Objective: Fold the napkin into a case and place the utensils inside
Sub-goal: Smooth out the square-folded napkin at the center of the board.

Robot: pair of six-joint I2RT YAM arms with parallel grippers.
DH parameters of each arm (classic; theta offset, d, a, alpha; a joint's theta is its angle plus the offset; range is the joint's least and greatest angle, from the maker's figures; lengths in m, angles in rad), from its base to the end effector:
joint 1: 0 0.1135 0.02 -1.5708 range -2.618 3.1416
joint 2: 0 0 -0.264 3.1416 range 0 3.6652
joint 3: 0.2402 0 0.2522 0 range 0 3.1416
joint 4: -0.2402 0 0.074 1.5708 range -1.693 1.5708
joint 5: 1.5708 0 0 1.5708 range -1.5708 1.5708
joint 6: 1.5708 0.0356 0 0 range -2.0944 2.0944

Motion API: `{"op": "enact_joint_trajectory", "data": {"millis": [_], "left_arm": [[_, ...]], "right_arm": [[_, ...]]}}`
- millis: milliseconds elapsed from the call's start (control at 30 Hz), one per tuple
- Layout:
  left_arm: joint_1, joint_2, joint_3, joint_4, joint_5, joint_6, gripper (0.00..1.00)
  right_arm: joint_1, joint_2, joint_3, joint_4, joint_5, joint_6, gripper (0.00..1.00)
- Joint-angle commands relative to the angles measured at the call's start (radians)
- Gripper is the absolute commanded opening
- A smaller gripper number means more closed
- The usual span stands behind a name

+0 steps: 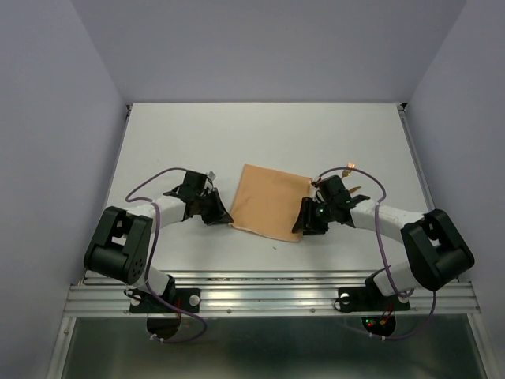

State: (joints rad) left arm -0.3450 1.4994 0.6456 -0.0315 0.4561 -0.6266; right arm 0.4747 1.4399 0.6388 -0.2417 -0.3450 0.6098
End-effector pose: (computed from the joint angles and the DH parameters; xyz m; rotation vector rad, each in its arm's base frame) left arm 0.2530 -0.1076 0.1496 -0.1504 2.5828 -0.9588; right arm 0.2198 0.1265 0.1482 0.0565 2.7584 0.7957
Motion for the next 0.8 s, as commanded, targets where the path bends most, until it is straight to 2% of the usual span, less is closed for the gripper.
{"op": "enact_joint_trajectory", "data": {"millis": [0, 133, 233, 267, 333, 367, 467, 600, 733, 767], "left_arm": [[0.003, -0.053, -0.024, 0.016, -0.007, -0.008, 0.00], [0.003, -0.064, -0.031, 0.016, -0.011, -0.012, 0.00], [0.003, -0.074, -0.037, 0.015, -0.011, -0.013, 0.00], [0.003, -0.082, -0.041, 0.013, -0.011, -0.013, 0.00], [0.003, -0.090, -0.046, 0.010, -0.017, -0.016, 0.00], [0.003, -0.100, -0.052, 0.010, -0.020, -0.021, 0.00], [0.003, -0.122, -0.066, 0.001, -0.031, -0.028, 0.00], [0.003, -0.186, -0.101, -0.014, -0.054, -0.056, 0.00], [0.003, -0.258, -0.129, -0.036, -0.068, -0.076, 0.01], [0.003, -0.274, -0.129, -0.042, -0.074, -0.076, 0.07]], "right_arm": [[0.007, 0.013, 0.015, -0.007, 0.057, -0.010, 0.49], [0.007, 0.042, 0.006, 0.010, 0.044, -0.007, 0.47], [0.007, 0.056, 0.010, 0.009, 0.081, -0.010, 0.40], [0.007, 0.062, 0.012, 0.010, 0.092, -0.012, 0.33], [0.007, 0.086, 0.019, 0.015, 0.124, -0.015, 0.24], [0.007, 0.096, 0.033, 0.015, 0.132, -0.016, 0.15], [0.007, 0.125, 0.055, 0.009, 0.175, -0.021, 0.01], [0.007, 0.157, 0.126, -0.014, 0.273, -0.059, 0.01], [0.007, 0.194, 0.173, -0.016, 0.284, -0.105, 0.01], [0.007, 0.200, 0.179, -0.016, 0.284, -0.113, 0.01]]}}
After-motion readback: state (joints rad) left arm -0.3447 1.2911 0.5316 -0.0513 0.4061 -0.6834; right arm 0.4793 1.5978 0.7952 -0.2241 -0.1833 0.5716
